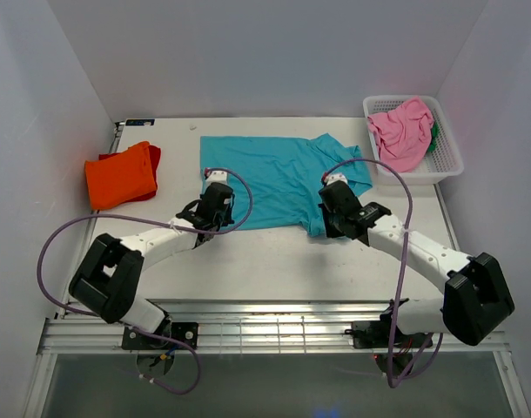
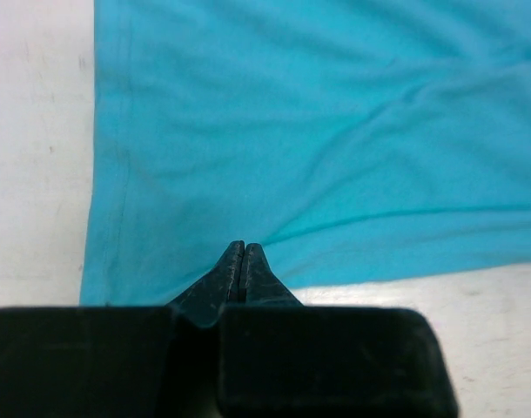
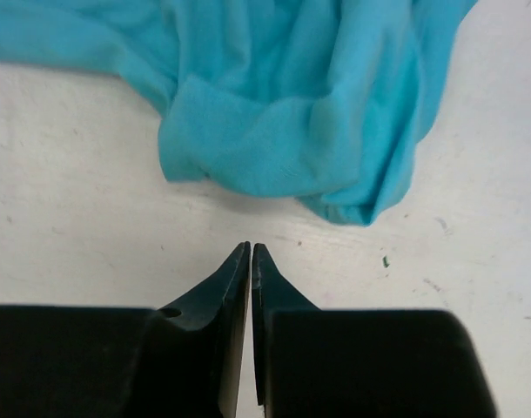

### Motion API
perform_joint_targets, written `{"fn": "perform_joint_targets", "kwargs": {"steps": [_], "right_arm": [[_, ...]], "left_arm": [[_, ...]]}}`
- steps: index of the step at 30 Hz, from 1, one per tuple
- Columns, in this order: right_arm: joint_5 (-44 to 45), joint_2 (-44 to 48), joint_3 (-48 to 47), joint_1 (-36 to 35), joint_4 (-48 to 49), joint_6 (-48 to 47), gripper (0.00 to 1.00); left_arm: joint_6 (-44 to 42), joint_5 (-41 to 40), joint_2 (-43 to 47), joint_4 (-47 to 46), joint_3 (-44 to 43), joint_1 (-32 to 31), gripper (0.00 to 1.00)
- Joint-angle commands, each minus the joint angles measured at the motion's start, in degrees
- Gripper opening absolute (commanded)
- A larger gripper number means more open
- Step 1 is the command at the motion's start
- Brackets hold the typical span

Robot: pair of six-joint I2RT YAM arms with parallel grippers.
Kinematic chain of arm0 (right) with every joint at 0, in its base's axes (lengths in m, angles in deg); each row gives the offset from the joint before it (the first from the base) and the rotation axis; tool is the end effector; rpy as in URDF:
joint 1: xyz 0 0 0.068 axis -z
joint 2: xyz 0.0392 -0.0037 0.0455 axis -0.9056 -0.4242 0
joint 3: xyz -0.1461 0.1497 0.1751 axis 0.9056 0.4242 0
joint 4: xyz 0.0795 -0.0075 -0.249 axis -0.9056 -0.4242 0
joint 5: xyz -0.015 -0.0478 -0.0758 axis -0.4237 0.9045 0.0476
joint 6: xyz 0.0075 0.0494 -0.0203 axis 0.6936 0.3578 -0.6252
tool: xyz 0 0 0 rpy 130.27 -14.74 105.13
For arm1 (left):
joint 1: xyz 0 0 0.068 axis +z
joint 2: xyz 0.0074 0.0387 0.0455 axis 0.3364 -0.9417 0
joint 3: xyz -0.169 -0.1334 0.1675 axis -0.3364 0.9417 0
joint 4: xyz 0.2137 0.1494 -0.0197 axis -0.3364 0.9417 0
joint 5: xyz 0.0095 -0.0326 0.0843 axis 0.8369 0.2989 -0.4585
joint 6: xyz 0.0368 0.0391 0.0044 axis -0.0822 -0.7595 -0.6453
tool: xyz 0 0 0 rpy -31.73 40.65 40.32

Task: Fold and stack the t-shirts
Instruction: Flatten out the tshirt

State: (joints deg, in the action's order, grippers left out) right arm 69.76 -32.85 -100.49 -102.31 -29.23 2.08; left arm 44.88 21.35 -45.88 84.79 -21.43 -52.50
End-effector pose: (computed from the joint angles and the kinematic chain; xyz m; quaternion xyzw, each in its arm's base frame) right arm 0.2113 0.1475 0.2230 -0.1131 0.9340 0.0039 0.3389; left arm 0.2531 -0.1474 0.1769 0.0055 0.9144 -0.0138 0.4045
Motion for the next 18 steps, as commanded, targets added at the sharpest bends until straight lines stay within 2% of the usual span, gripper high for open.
{"fn": "perform_joint_targets", "kwargs": {"steps": [1,6,11,13,15,17,18], "right_arm": [[7.33,-1.60,-10.81,1.89,2.13,-2.30,0.11],[6.55,-14.06,-23.03,7.95,4.06,-7.05,0.18],[1.64,-25.85,-37.33,14.19,5.56,-9.61,0.23],[-1.78,-32.18,-41.66,16.92,5.56,-10.74,0.26],[-2.85,-38.14,-47.99,18.76,5.47,-11.62,0.38],[-4.70,-41.85,-53.95,19.82,5.56,-13.29,0.50],[-5.31,-45.43,-56.07,20.87,5.47,-13.73,0.52]], "left_arm": [[-2.85,-1.12,0.03,-4.63,-7.25,1.10,0.00],[-3.82,4.50,-9.74,-2.51,-21.12,6.38,0.00],[-5.40,8.90,-18.43,-3.31,-30.45,13.23,0.00],[-6.27,10.39,-21.52,-2.43,-35.97,15.07,0.13],[-6.89,11.10,-25.90,-2.51,-38.98,16.05,0.18],[-7.60,12.77,-28.47,-2.96,-42.85,17.37,0.35],[-7.77,12.77,-30.91,-3.04,-44.08,17.63,0.43]]}}
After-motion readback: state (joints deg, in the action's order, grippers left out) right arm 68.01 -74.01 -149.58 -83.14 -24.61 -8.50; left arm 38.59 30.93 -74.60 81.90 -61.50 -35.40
